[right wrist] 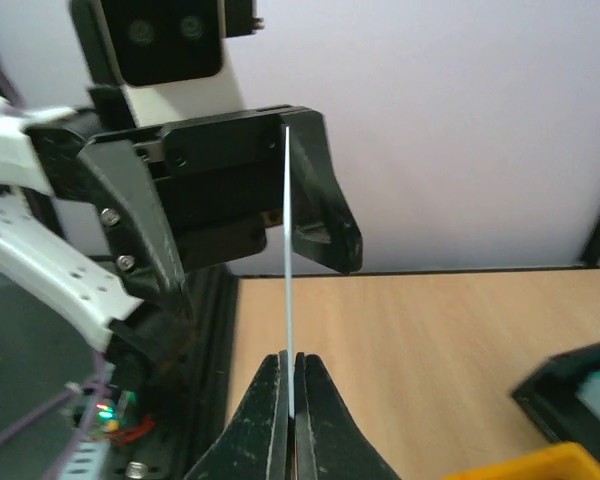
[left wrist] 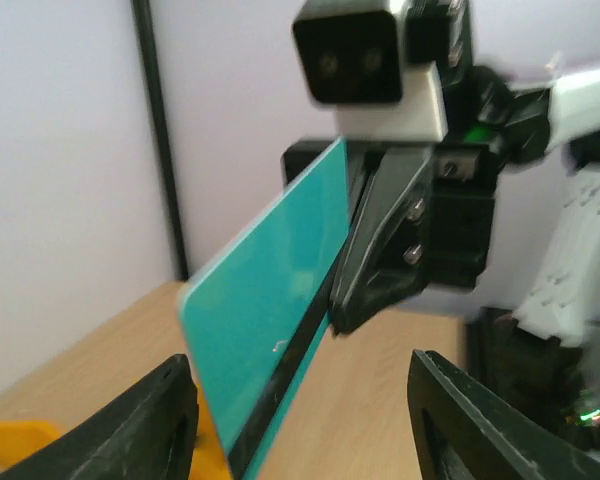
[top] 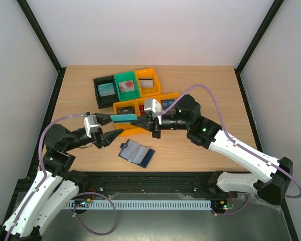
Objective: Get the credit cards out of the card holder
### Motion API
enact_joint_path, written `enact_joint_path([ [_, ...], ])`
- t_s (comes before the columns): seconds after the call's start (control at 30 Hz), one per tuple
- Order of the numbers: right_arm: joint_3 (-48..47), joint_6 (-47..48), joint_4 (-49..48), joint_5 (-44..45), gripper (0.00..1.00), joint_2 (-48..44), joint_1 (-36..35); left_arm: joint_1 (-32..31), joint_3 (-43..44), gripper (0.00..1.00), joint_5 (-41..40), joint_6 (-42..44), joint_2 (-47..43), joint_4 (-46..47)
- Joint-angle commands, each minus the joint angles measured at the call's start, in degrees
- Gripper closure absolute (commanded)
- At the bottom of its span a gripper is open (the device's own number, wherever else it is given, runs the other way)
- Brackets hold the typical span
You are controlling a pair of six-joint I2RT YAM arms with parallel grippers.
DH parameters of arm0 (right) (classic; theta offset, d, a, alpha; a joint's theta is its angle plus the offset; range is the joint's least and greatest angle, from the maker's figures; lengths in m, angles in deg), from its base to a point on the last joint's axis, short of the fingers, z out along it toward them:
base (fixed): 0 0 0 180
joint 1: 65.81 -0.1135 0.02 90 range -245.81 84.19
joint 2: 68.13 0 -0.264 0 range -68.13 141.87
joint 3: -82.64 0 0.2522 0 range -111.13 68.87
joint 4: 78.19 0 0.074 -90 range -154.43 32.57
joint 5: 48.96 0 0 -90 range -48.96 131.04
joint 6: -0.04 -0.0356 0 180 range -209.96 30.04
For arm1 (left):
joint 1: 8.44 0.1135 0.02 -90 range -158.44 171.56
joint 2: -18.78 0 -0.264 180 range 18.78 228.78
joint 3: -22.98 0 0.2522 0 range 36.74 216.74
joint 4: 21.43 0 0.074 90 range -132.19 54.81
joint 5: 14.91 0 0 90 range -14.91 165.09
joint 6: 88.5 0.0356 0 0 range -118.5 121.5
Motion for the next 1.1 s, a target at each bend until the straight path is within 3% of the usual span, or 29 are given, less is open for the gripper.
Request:
enact_joint_path([
  [0.0, -8.2, 12.7, 20.8, 12.5, 0.98, 2.7, -0.9, 0.7, 6.5, 0.39, -11.2, 20.7, 1.0, -14.7],
  [0.13, -13.4, 18.7, 31.3, 28.8, 0.98, 7.4, -5.0, -0.6, 13.3, 0.37, -10.7, 50.3, 4.3, -39.5],
  [0.23, -15.4, 20.4, 33.1, 32.5, 0.98, 9.2, -6.9, -2.6, 16.3, 0.38, -14.6, 51.1, 7.5, -45.9],
  [0.37, -16.0, 22.0, 32.7, 36.1, 0.98, 9.5, -9.4, -3.2, 17.7, 0.42, -19.4, 51.3, 9.8, -45.1],
  [0.53, -14.4, 22.4, 29.8, 30.2, 0.98, 6.6, -9.4, -3.4, 17.5, 0.46, -17.7, 50.8, 10.1, -45.8],
  [0.77, -12.1, 23.0, 32.1, 36.7, 0.98, 6.6, -9.4, -3.3, 19.6, 0.34, -24.7, 53.0, 9.6, -43.9],
  [0.93, -13.5, 23.1, 33.6, 41.6, 0.98, 10.9, -10.7, -3.8, 24.4, 0.33, -16.5, 61.1, 10.1, -49.1],
  [1.07, -14.9, 23.5, 32.7, 41.2, 0.98, 12.0, -11.5, -6.9, 24.8, 0.4, -19.8, 61.6, 11.4, -49.7],
])
